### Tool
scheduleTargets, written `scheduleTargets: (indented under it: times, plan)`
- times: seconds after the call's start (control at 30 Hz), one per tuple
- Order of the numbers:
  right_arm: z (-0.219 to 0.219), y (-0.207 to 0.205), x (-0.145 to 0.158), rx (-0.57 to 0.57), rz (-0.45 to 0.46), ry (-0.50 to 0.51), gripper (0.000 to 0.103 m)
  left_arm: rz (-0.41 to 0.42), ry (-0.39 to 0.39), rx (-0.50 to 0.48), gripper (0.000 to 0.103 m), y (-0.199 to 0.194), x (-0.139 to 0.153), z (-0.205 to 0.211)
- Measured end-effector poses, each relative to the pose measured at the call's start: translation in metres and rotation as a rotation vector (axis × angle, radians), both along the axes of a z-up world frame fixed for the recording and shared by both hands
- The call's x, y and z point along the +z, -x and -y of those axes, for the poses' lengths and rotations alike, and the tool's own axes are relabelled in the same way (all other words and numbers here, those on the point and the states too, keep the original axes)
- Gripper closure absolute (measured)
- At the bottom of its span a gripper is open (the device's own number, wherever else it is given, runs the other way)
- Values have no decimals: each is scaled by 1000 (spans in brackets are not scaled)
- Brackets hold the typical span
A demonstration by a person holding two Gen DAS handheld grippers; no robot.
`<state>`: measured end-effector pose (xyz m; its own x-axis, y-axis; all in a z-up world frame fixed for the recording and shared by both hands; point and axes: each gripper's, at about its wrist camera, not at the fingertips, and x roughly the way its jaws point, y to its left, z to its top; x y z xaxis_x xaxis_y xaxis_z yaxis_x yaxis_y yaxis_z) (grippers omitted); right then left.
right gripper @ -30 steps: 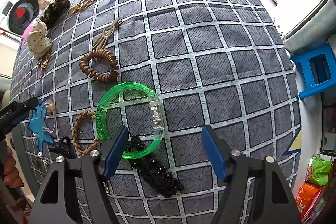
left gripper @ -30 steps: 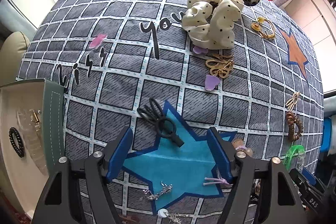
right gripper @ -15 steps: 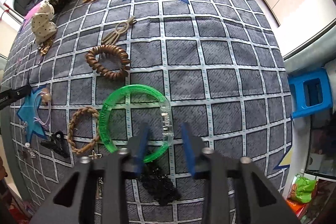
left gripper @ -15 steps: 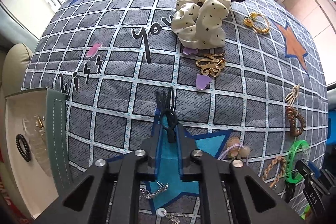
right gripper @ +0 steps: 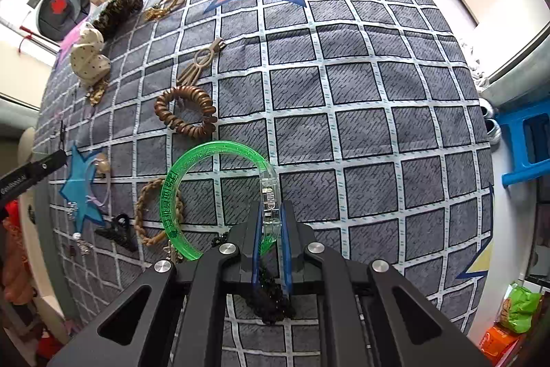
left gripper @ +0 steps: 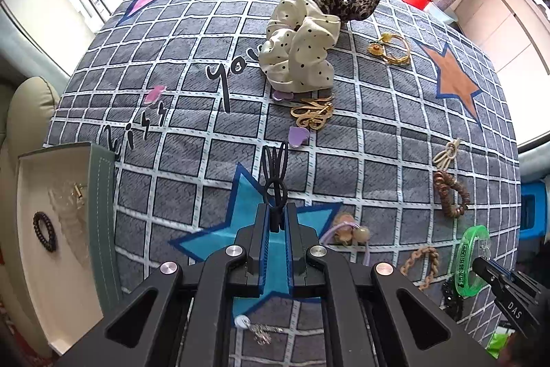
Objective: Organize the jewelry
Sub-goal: 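Grasp the black bow-shaped clip with the left tool while the right tool grasps the green bangle, then carry both into the white tray, releasing the green bangle around the coil and the black clip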
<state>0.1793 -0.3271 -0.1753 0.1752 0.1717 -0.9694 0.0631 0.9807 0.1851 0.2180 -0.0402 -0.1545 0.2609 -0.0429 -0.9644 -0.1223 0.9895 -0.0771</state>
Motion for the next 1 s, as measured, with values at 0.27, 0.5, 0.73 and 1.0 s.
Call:
scheduleTargets:
  times: [0.27, 0.5, 0.73, 1.0]
  plan:
    - [8, 0, 3, 8, -4, -34, 92, 25, -8, -44, 93, 30, 18, 6]
    - [-11, 15, 11, -14, 12, -24, 92, 47, 33, -105, 93, 50, 25, 4]
    - [-52, 27, 28, 3, 32, -19, 92, 82, 58, -125, 93, 74, 43, -24]
    - [-137, 28, 45, 133, 50, -32, 92, 120, 46, -49, 93, 103, 56, -85]
